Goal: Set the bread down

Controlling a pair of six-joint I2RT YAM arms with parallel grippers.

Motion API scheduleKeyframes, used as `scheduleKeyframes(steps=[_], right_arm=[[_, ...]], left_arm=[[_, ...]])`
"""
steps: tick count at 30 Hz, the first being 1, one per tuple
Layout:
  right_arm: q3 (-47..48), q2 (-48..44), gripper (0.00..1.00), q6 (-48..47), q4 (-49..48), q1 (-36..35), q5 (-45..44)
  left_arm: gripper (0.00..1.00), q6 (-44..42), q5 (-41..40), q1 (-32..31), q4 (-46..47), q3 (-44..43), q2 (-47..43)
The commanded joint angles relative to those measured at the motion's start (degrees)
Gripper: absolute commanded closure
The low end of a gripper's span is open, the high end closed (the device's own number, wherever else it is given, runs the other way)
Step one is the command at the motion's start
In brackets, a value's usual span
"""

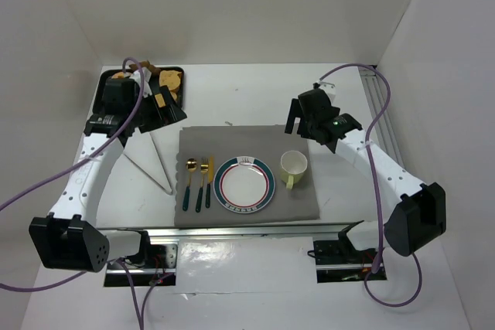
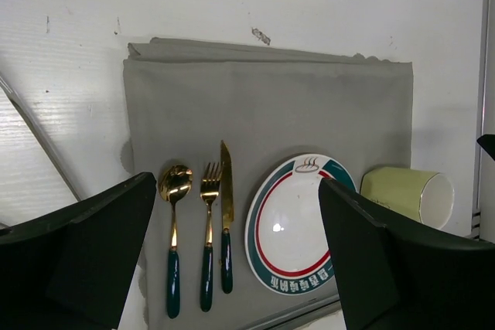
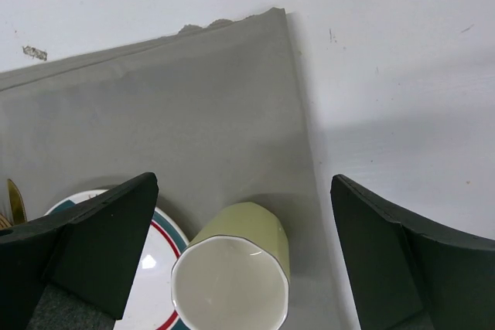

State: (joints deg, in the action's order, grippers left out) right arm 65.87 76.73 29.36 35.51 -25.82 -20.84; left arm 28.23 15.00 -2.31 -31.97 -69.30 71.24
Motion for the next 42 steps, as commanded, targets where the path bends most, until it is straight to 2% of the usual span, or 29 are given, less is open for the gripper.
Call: scheduleKeyframes(steps=[1, 6, 11, 14, 20, 22, 24, 28, 36, 42], right_arm=[[-0.8, -0.4, 0.0, 0.9, -2.7, 0.3, -0.6], [-0.3, 0.3, 0.0, 0.9, -2.7, 0.3, -0.6], [-0.3, 0.8, 0.0, 0.3, -4.0, 0.3, 1.8], [-0.8, 0.8, 0.0, 0.3, -4.0, 0.3, 3.3], [-2.1, 0.8, 0.0, -0.2, -5.3, 0.9, 5.5], [-2.1, 0.8, 0.0, -0.7, -5.3, 0.9, 6.2], [-2.6, 0.8, 0.0, -0.7, -6.5, 0.9, 6.8], [-2.6, 0.3, 0.0, -1.2, -7.0, 0.9, 7.9], [-3.2, -0.4, 0.0, -1.9, -5.4, 0.9, 5.6], [-3.7, -1.6, 0.0, -1.9, -4.7, 0.9, 5.0]], left_arm=[[0.0, -1.2, -1.6, 0.0, 0.2, -1.8, 1.0], [0.0, -0.7, -5.9, 0.0, -5.5, -5.4, 4.1], [0.0, 2.8, -17.8, -3.1, -15.0, -7.3, 6.6], [0.0, 7.1, -25.4, -4.5, -19.0, -3.6, 4.3], [0.0, 18.8, -29.1, -9.5, -26.3, 7.9, -2.9], [0.0, 25.5, -29.7, -11.6, -28.3, 11.6, -5.2], [0.0, 30.1, -29.7, -11.6, -28.3, 14.3, -6.6], [0.0, 31.2, -29.1, -10.1, -21.9, 18.5, -6.1], [0.0, 25.0, -26.6, -2.9, -12.1, 19.0, 3.5], [0.0, 24.8, -26.0, -2.4, -9.2, 19.7, 10.4]])
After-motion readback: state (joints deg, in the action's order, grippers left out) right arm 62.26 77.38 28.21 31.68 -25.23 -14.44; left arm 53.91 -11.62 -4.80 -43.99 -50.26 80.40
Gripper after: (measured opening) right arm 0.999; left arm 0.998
